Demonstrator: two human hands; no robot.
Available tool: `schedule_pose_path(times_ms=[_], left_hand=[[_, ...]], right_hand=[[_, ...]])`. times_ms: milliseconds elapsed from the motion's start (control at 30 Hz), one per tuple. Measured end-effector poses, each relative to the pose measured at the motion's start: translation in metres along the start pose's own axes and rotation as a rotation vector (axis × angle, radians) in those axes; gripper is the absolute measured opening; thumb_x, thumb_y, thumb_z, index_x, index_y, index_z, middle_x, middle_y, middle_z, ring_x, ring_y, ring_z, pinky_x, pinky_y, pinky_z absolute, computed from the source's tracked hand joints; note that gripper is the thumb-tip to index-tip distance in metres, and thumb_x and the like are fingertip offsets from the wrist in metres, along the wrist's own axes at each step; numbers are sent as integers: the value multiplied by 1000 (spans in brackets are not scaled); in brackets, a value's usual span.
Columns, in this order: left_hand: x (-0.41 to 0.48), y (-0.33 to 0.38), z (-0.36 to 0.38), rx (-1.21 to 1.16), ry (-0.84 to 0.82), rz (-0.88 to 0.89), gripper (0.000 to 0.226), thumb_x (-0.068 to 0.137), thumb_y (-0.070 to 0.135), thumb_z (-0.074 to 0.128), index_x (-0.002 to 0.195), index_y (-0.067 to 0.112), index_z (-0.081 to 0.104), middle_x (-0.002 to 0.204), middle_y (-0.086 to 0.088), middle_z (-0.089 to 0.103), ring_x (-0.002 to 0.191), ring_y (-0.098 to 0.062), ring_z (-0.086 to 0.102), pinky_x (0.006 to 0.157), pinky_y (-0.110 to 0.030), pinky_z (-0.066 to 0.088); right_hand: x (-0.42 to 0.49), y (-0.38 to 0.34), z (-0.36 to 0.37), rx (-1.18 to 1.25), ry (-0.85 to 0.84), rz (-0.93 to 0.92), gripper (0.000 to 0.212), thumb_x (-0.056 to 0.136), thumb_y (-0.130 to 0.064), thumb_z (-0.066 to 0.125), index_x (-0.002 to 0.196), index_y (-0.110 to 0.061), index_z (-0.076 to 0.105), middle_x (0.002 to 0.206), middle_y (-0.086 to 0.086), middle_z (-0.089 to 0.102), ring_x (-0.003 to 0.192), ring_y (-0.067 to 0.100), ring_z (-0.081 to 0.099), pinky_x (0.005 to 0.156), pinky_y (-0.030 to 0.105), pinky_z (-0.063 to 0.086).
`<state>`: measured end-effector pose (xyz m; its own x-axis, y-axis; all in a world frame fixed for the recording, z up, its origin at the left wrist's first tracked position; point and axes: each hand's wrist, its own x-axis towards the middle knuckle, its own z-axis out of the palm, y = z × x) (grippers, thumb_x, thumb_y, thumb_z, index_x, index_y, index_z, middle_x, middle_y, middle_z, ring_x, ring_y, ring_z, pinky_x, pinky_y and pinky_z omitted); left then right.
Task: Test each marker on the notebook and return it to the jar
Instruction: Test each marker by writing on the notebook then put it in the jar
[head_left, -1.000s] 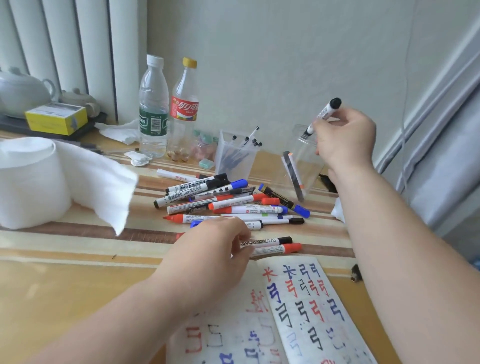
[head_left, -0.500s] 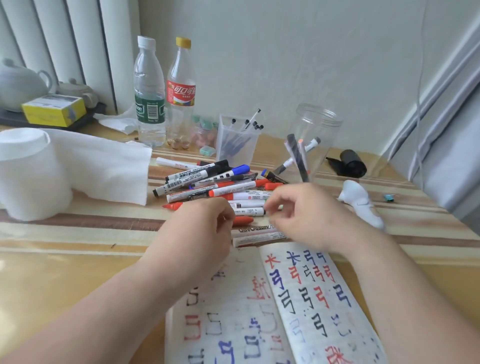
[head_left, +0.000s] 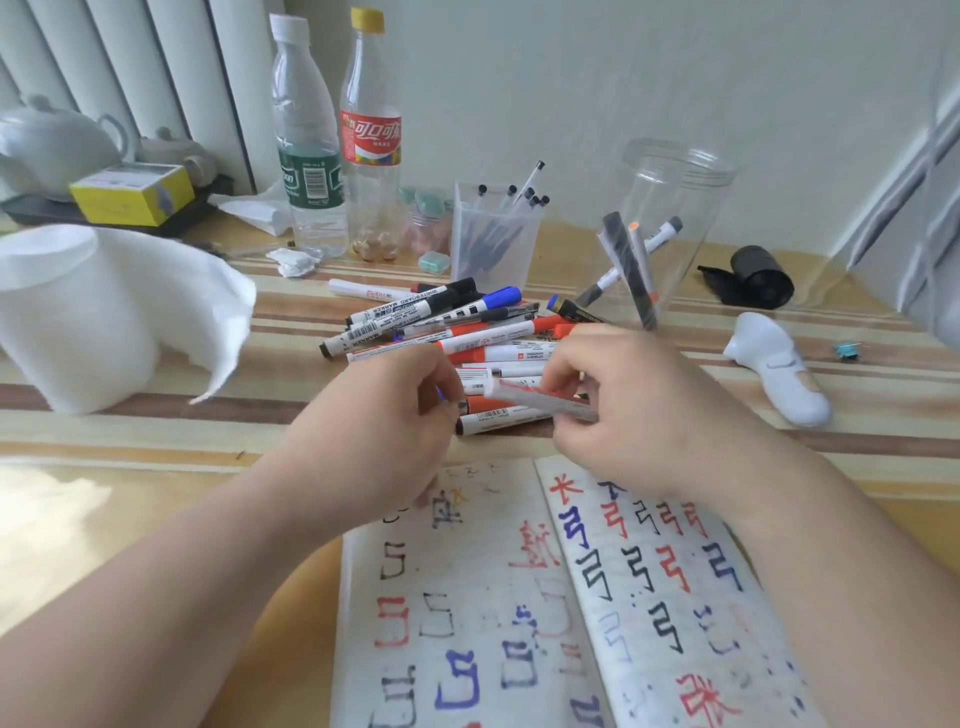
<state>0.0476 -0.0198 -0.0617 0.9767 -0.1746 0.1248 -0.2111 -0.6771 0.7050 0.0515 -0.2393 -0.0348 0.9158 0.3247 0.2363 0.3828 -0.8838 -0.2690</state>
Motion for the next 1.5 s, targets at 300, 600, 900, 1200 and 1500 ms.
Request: schedule_pose_path(times_ms=[300, 600, 900, 1200, 1500], left_hand=[[-10, 7, -3, -279, -258, 98, 37, 93, 57, 60, 82, 21, 61, 68, -5, 66, 54, -31, 70, 50, -52, 58], [-7, -1, 1, -236, -234, 234, 50, 100, 68, 34, 70, 29, 48, 56, 11, 45, 50, -12, 45, 49, -37, 48], [-11, 9, -1, -740, -525, 100, 52, 98, 62, 44, 61, 26, 38, 62, 6, 25, 48, -16, 26, 47, -34, 51], [-10, -4, -12, -554, -357, 122, 50, 88, 69, 48, 62, 27, 45, 58, 5, 35, 45, -17, 40, 48, -42, 56], [-6, -3, -12, -367, -432, 58, 60, 92, 63, 41, 107, 14, 72, 94, 11, 76, 69, -29, 70, 50, -42, 59]], right_hand=[[-2, -15, 7, 1299, -13, 200, 9, 81, -15, 71, 72, -16, 69, 63, 16, 61, 55, 28, 61, 47, 31, 53], [-2, -22, 17, 1436, -150, 218, 22, 87, -24, 66, 76, -9, 77, 66, 11, 64, 51, 18, 59, 40, 26, 47], [-3, -23, 7, 1474, -107, 98, 18, 86, -19, 64, 74, -11, 75, 59, 11, 61, 43, 19, 57, 38, 25, 49], [11, 23, -21, 1525, 403, 486, 33, 99, -23, 57, 67, -17, 51, 48, -2, 46, 38, 9, 34, 35, 17, 24], [-9, 21, -7, 1085, -333, 222, 15, 81, -15, 69, 85, -3, 77, 75, 23, 70, 64, 30, 68, 58, 31, 57]])
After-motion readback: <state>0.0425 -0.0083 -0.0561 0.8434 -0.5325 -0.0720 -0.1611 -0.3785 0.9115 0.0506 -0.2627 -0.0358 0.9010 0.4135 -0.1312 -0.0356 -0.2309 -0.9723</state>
